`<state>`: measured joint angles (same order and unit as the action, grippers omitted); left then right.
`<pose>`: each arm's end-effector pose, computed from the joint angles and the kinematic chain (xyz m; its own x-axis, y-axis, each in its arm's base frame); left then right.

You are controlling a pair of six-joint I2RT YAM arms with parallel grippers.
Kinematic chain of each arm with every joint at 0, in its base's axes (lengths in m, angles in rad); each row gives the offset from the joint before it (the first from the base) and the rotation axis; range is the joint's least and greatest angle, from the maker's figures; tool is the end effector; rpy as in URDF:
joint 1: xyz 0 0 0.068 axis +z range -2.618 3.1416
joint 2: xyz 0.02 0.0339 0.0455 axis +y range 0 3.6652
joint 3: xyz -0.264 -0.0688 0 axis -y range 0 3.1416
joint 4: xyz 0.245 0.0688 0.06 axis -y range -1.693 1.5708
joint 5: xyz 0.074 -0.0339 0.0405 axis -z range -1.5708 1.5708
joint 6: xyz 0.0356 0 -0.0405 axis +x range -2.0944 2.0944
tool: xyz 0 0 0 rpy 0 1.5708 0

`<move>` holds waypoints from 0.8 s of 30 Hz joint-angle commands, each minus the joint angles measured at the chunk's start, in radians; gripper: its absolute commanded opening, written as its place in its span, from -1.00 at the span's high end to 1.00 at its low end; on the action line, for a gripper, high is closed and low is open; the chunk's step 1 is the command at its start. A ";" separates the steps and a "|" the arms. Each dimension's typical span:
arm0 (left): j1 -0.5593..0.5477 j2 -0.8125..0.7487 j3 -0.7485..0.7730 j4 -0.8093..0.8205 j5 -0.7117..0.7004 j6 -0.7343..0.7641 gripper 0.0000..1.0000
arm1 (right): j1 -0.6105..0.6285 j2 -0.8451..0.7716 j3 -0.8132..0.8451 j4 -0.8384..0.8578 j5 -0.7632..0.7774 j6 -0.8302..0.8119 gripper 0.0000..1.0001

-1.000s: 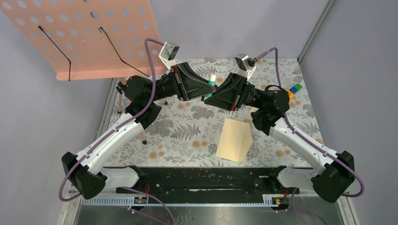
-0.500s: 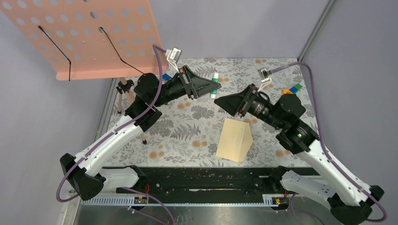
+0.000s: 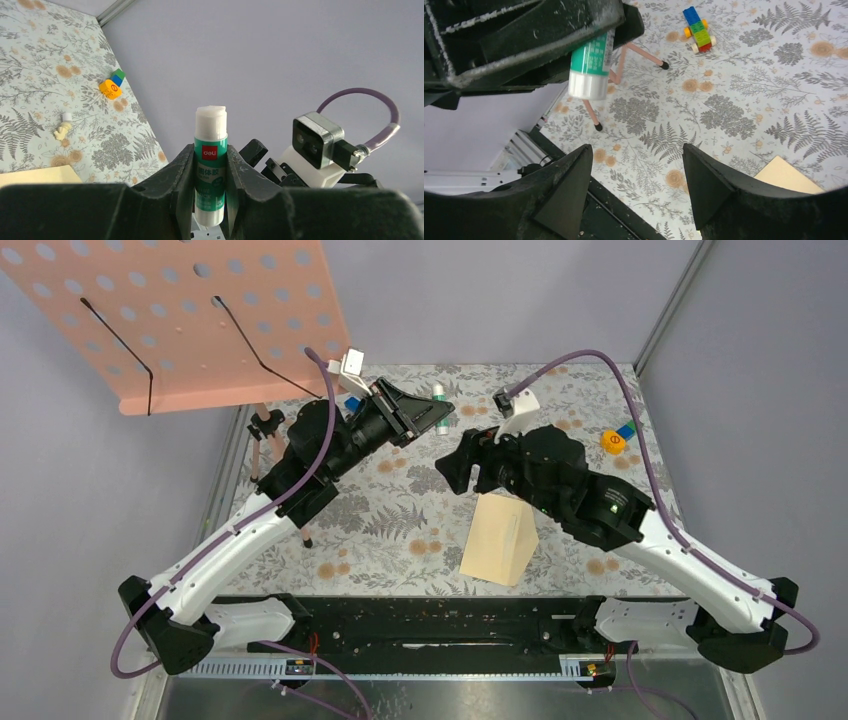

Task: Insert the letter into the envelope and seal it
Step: Unscrew the solid glue.

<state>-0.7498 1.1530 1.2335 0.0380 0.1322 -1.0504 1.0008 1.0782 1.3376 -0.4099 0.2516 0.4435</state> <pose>0.1877 -0.1812 0.4472 -0.6262 -0.5921 -0.5073 0.4586 0.2465 -0.8538 0.1282 0.1836 0.4507 -0.3660 0.1992 -0.9091 -0.5818 0.7134 0.3905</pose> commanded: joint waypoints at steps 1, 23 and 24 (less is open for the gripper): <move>-0.005 -0.019 0.025 0.004 -0.047 0.015 1.00 | 0.010 0.039 0.099 -0.006 0.065 -0.064 -0.48; -0.004 -0.046 -0.008 0.013 -0.006 0.039 1.00 | -0.022 0.113 0.179 -0.014 0.176 -0.132 -0.48; -0.004 -0.047 -0.007 0.013 -0.006 0.039 1.00 | -0.029 0.110 0.177 -0.016 0.173 -0.131 -0.47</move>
<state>-0.7517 1.1343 1.2331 0.0017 0.1055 -1.0355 0.9962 1.2079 1.4895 -0.4370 0.3645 0.3325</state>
